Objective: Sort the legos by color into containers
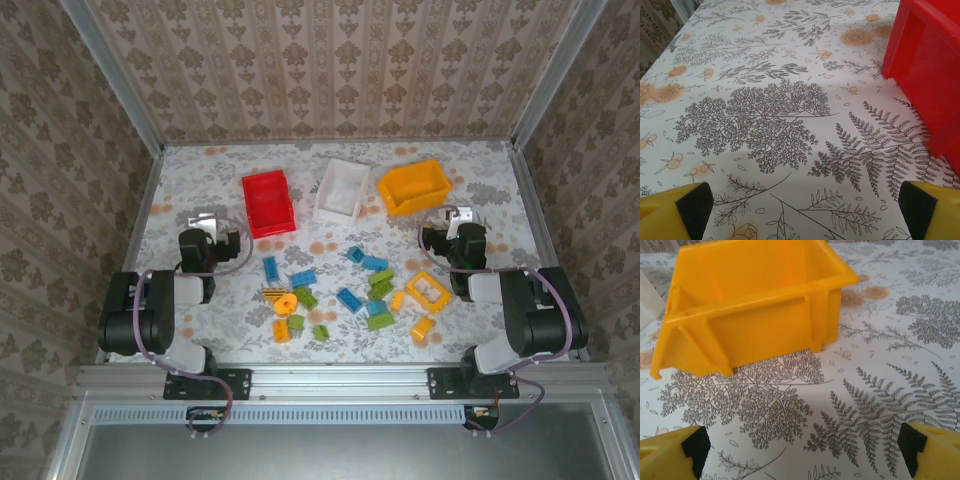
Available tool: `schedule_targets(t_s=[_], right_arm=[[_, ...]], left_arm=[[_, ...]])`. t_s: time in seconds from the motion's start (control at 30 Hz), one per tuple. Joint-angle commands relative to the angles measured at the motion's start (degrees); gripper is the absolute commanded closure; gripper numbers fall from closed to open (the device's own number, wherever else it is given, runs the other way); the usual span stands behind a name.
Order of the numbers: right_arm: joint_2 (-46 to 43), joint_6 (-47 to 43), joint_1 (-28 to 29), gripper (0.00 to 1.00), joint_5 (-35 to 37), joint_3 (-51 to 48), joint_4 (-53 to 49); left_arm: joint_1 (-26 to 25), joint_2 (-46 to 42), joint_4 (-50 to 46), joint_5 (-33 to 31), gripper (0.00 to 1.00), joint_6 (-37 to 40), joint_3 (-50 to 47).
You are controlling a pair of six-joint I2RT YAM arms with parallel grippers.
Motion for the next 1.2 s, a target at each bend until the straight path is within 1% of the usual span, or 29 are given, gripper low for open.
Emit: schedule_targets(t_s=[0.0,0.83,0.9,1.0,1.07,1.17], right_arm=[[1.0,-0.9,-0.4,0.0,-1.6,1.5,3.6],[0.6,-0.8,-0.4,0.0,-1.0,1.3,3.9],[-2.9,0.0,-0.4,0.0,1.2,1.2,1.2],[-11.0,0.7,-0.4,0.0,3.5,2.1,-6.0],[-18.0,1.5,-0.3,0.01,5.5,2.5,-11.0],[-30.1,2.9,0.5,0.0,8.7,8.7,-26.2]], left_arm=[[0.4,0.7,3.5,-0.7,0.0,1.8,2.0],[0.3,0.5,4.0,-0.7,0.0,1.9,1.7],[0.2,-2.1,2.8,-1.4,0.0,2.0,1.5],[-0.6,-10.2,-9.5,-5.6,0.0,1.3,4.6],[-1.3,-14.8,-13.0,-6.8,0.0,1.3,5.9],[-4.8,-23.7,-20.0,-10.2,0.0,2.3,9.4]])
